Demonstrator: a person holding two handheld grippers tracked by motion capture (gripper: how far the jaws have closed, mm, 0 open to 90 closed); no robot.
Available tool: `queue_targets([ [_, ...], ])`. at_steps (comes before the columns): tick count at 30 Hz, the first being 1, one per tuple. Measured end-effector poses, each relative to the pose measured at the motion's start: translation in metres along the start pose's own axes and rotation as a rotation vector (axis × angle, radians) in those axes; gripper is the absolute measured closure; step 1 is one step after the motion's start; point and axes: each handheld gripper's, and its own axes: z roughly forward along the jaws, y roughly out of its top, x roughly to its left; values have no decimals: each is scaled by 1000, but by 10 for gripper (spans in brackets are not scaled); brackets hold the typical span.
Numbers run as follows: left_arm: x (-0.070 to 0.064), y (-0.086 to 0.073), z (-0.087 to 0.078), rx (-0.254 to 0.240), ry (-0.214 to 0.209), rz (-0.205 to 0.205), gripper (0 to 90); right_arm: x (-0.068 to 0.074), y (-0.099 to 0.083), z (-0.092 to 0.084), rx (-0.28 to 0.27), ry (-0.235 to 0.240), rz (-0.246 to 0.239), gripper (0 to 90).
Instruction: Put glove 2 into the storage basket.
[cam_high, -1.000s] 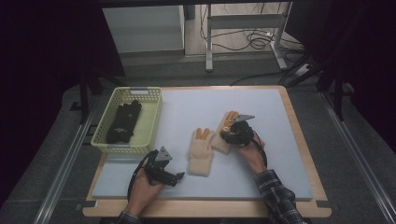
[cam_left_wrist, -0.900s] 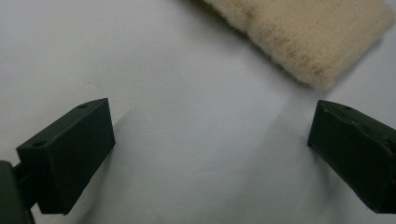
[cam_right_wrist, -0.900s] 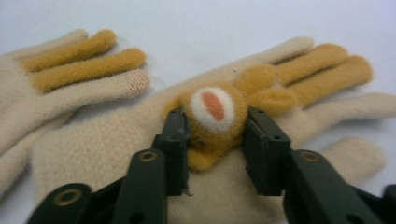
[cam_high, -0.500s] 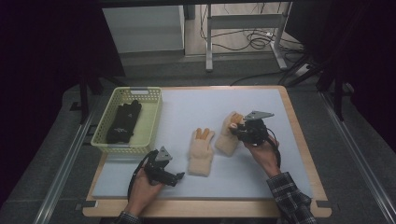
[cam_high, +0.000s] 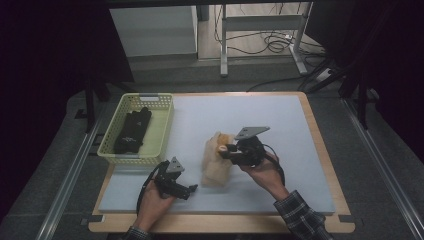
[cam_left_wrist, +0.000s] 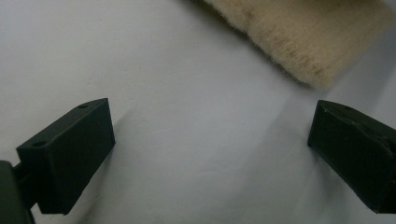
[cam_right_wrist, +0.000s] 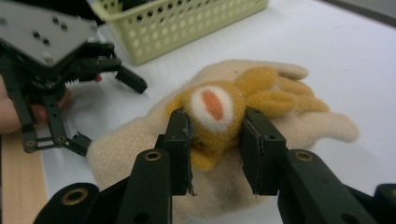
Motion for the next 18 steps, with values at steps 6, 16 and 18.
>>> queue_targets([
  [6, 0, 0, 0, 1, -1, 2, 6, 2, -10, 42, 69, -31, -9, 620],
  [16, 0, 0, 0, 2, -1, 0, 6, -1, -18, 52, 75, -22, 21, 499],
  [18, 0, 0, 0, 2, -1, 1, 6, -2, -16, 43, 55, -25, 21, 492],
])
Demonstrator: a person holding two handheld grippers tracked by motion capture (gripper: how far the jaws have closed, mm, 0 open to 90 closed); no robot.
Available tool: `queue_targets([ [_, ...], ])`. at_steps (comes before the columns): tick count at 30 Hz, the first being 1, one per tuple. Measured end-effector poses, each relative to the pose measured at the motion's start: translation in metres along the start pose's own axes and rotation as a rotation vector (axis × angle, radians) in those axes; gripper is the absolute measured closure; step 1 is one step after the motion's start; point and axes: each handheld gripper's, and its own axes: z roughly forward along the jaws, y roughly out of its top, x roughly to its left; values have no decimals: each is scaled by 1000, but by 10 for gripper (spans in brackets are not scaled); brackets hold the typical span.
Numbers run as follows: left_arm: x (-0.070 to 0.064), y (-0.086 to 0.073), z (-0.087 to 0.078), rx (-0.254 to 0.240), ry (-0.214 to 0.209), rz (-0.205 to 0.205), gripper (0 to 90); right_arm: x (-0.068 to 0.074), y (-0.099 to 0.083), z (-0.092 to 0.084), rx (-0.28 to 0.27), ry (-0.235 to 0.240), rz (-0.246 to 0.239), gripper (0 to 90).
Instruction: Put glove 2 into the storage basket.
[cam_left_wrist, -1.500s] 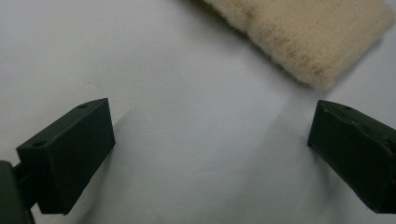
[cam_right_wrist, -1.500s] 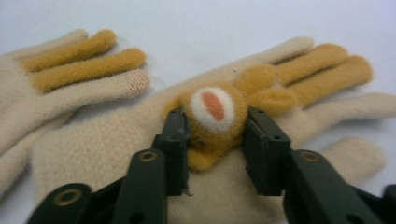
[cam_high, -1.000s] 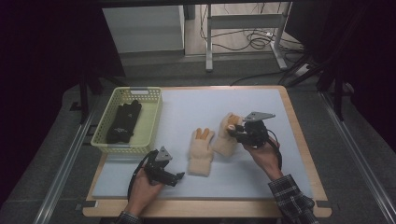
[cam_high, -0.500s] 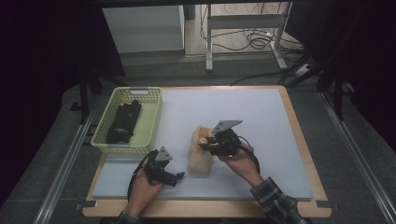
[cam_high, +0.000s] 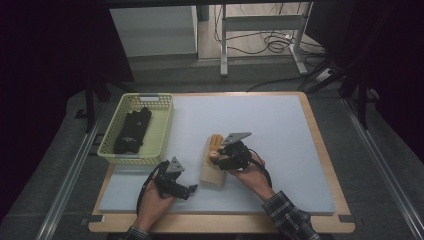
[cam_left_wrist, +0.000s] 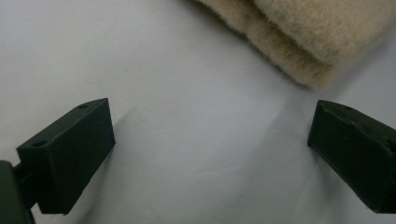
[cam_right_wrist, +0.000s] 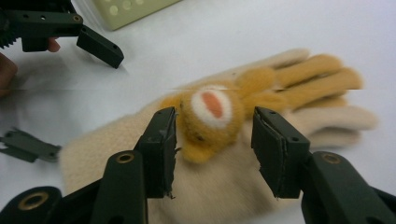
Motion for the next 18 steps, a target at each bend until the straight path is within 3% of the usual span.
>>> queue_targets([
  [5, 0, 0, 0, -2, 1, -1, 6, -5, -4, -18, -16, -3, 5, 545],
  [6, 0, 0, 0, -1, 0, -1, 6, -9, -10, -26, -17, 8, 14, 619],
  [8, 0, 0, 0, -1, 0, 0, 7, -10, -14, -29, -12, 9, 18, 659],
  [10, 0, 0, 0, 0, 0, 1, 6, -11, -26, -34, 11, 17, 15, 766],
  [14, 0, 0, 0, -1, -1, -2, 8, -9, -43, -34, 43, 33, 5, 856],
  [18, 0, 0, -1, -7, 1, -1, 22, -4, -56, -29, 49, 47, -17, 869],
])
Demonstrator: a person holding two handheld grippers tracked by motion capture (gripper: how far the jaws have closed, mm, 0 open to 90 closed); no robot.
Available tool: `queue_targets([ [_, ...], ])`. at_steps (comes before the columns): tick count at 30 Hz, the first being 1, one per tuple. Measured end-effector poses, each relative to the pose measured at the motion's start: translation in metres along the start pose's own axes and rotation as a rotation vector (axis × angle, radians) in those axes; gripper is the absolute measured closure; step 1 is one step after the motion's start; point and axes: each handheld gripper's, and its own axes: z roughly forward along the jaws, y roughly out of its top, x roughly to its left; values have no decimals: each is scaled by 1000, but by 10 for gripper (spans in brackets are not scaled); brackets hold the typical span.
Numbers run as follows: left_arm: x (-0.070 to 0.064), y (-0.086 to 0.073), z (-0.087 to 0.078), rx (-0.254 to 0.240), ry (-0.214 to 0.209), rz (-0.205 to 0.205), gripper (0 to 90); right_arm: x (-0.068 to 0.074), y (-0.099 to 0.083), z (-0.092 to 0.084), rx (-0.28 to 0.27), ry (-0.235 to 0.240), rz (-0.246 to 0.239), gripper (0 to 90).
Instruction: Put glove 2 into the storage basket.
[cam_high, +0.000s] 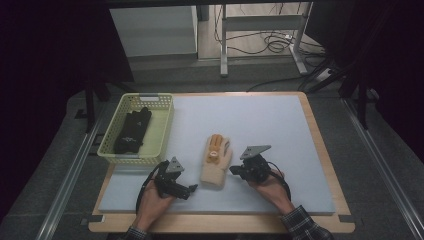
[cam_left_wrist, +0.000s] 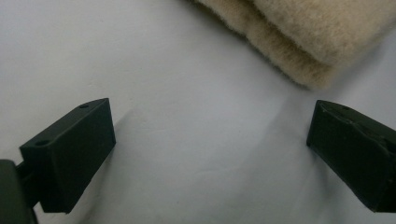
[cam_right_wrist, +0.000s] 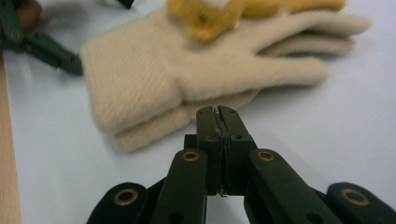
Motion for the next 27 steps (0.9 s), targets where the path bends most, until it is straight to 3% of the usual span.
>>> queue_targets([
  [6, 2, -9, -9, 9, 19, -23, 24, 12, -5, 15, 14, 5, -77, 870],
  [27, 9, -14, -12, 12, -5, -1, 20, 35, 23, 56, -14, 22, -77, 872],
])
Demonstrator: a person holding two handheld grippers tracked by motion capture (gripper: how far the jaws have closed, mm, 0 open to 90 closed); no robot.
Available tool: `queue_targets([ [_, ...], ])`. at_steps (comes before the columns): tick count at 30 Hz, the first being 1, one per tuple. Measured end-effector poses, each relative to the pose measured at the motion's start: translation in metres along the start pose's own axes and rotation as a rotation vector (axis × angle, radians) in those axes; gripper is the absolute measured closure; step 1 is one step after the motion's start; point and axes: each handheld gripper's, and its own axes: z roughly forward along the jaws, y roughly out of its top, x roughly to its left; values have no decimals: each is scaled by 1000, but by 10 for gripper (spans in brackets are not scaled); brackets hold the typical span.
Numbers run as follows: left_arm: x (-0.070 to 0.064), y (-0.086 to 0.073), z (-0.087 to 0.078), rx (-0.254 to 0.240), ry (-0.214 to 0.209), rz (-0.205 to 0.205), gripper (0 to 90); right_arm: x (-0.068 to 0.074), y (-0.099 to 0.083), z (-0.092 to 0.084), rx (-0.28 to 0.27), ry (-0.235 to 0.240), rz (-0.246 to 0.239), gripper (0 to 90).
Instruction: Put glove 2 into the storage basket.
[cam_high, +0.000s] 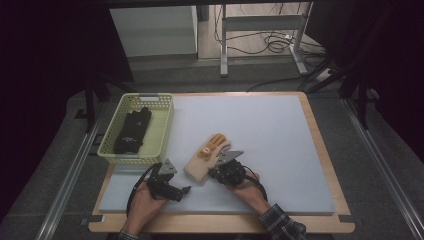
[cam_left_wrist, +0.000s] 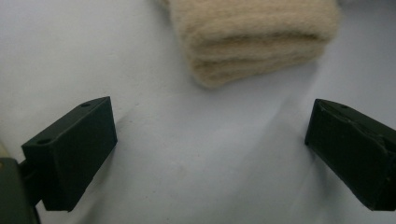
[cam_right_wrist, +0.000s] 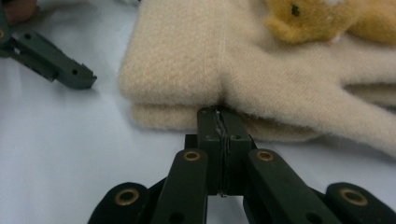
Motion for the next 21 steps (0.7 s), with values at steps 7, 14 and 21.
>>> queue_targets([
  [7, 0, 0, 0, 0, 2, 2, 18, -2, 0, -6, 0, 1, 9, 833],
  [14, -1, 0, 1, -5, 4, -1, 17, -13, -3, -27, -16, -40, 20, 738],
  [21, -1, 0, 1, -8, 6, -2, 18, -36, -15, -57, -28, -111, 86, 548],
])
